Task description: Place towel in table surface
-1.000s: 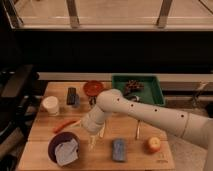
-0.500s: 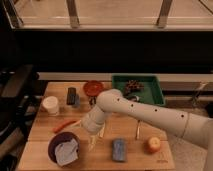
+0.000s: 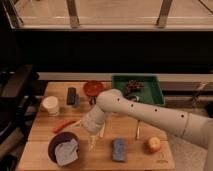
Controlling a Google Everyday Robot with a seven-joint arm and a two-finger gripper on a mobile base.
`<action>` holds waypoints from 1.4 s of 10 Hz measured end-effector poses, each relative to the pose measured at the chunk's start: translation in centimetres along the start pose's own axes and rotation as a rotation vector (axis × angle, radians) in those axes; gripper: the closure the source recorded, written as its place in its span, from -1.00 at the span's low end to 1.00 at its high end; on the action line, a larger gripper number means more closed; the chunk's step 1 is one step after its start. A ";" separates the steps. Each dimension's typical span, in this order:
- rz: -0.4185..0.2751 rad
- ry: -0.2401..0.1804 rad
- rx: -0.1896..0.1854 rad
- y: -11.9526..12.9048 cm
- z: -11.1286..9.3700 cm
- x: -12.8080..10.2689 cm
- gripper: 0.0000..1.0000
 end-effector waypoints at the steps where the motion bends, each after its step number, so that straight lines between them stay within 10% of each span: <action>1: 0.000 0.000 0.000 0.0 0.0 0.0 -0.60; 8: -0.001 0.001 -0.001 0.0 0.0 0.0 -0.60; 14: 0.011 -0.029 -0.085 0.1 3.6 -1.6 -0.60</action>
